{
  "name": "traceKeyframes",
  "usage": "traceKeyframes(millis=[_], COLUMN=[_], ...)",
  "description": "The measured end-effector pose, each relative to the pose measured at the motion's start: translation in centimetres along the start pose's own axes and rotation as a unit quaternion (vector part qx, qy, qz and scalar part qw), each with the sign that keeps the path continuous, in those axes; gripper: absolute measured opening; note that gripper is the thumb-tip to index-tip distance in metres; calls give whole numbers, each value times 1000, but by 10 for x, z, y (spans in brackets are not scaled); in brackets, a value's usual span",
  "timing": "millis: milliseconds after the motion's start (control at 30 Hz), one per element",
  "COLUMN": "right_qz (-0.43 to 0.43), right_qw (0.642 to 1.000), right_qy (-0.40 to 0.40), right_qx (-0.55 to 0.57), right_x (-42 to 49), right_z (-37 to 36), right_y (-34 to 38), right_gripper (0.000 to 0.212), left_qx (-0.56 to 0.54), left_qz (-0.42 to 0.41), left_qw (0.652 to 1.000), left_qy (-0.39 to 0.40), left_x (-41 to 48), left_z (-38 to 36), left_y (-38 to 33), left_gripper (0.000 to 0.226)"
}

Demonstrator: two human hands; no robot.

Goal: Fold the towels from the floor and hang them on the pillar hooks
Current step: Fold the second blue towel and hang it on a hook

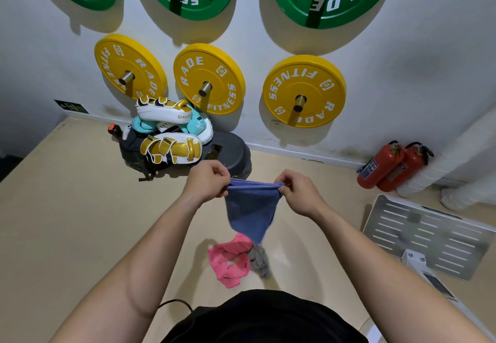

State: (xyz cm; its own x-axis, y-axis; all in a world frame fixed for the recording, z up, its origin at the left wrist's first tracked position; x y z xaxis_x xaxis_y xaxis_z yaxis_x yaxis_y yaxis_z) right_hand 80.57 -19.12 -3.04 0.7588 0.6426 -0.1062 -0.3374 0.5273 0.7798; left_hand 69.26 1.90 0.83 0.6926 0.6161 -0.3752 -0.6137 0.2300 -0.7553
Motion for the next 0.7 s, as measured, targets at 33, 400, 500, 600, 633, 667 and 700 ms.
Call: traceKeyframes(millis=[33, 400, 500, 600, 633, 667, 700], right_qz=[-6, -8, 18, 15, 9, 3, 0], right_qw=[1000, 991, 994, 994, 993, 992, 993], right_qy=[-5, -36, -35, -35, -31, -23, -11], right_qx=[-3, 125, 105, 107, 117, 124, 121], right_x=[0, 7, 9, 11, 12, 13, 15], right_z=[-3, 15, 20, 27, 30, 33, 37], right_y=[-1, 12, 18, 18, 18, 18, 18], right_gripper=[19, 13, 14, 17, 19, 22, 24], left_qx=[15, 107, 133, 47, 7, -19, -27], left_qz=[-16, -88, -136, -137, -130, -130, -141], left_qw=[1000, 985, 980, 989, 991, 991, 989], left_qy=[-5, 104, 61, 11, 18, 26, 31], left_x=[1, 0, -3, -4, -4, -4, -4], left_z=[0, 3, -1, 1, 1, 0, 0], left_y=[-5, -11, -13, -17, -18, -18, -20], left_gripper=[17, 26, 25, 12, 11, 11, 12])
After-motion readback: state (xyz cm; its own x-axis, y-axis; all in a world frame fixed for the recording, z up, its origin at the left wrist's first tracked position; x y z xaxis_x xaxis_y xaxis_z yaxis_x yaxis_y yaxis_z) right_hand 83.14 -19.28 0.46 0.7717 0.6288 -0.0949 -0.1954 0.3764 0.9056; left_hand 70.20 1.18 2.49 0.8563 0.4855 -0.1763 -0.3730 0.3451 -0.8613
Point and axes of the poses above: each hand's wrist, its own x-axis towards the middle knuckle, its own z-axis out of the back of the hand, y = z × x, the point moved 4 cm from there along x, towards the middle knuckle, and after that the axes turned 3 degrees about z, right-handed, at the moved point
